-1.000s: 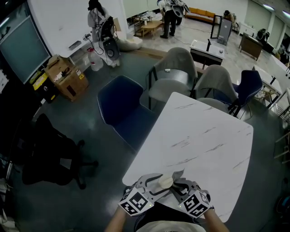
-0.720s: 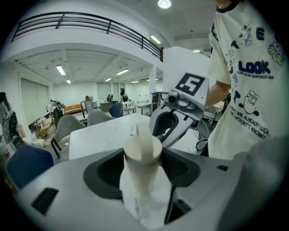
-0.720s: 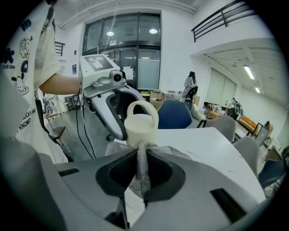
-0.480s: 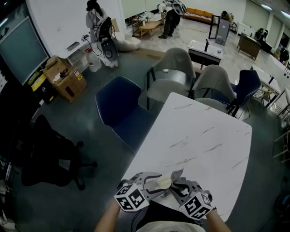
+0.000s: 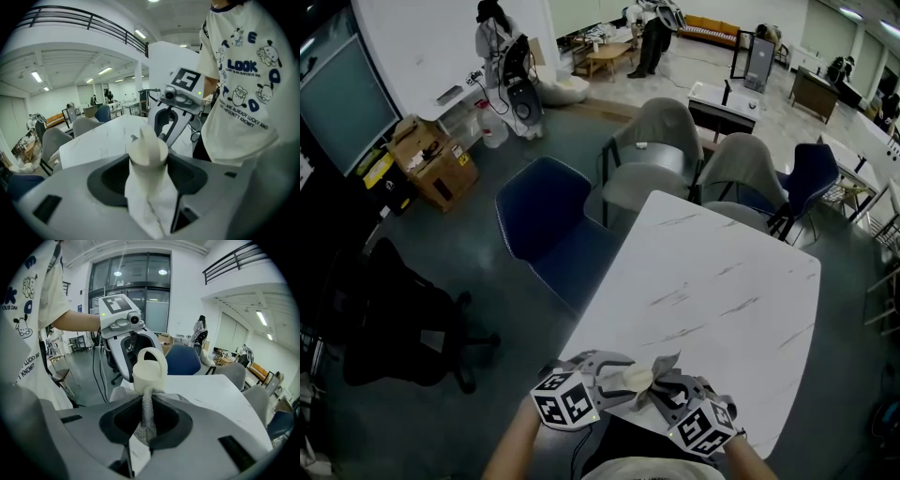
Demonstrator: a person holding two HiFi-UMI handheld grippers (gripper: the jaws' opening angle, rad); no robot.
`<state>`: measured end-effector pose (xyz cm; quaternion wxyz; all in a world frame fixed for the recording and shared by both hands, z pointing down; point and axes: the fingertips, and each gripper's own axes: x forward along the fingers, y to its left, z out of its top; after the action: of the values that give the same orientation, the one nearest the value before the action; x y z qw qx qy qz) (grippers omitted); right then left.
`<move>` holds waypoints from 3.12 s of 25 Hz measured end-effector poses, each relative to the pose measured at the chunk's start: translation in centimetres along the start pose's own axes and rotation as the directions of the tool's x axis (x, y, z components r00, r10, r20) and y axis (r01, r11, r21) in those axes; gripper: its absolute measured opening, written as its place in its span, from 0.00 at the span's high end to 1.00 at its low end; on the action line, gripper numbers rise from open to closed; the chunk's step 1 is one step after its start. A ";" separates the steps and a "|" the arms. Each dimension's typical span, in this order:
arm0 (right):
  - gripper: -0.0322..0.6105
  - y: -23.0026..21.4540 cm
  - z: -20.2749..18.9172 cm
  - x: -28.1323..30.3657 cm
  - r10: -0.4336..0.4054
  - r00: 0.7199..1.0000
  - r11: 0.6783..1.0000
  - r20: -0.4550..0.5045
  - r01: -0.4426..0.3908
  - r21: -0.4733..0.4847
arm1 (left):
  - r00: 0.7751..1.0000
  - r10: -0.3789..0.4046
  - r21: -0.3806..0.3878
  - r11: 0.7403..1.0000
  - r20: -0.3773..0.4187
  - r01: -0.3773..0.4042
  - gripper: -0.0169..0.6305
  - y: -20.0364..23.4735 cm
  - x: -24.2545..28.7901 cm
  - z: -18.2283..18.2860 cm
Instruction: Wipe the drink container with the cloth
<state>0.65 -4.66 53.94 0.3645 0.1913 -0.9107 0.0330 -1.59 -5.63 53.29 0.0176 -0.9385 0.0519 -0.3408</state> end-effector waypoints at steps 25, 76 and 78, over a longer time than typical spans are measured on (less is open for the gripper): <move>0.86 0.5 -6.5 6.7 -0.019 0.995 0.986 -0.101 0.035 0.162 | 0.992 0.119 -0.146 0.983 0.038 -0.112 0.57 0.3 -0.4 -0.3; 0.86 -0.5 -1.3 2.1 -0.046 0.997 0.998 -0.054 0.048 0.039 | 0.861 0.502 -0.429 0.798 0.083 -0.424 0.57 1.0 -0.8 0.9; 0.86 -0.6 -0.8 1.6 -0.048 0.998 0.998 -0.052 0.049 0.029 | 0.871 0.484 -0.415 0.812 0.084 -0.411 0.57 0.9 -0.7 0.9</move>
<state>0.34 -5.58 55.51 0.3854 0.2180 -0.8956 0.0428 -1.65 -6.46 52.07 -0.0815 -0.9119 0.3361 -0.2209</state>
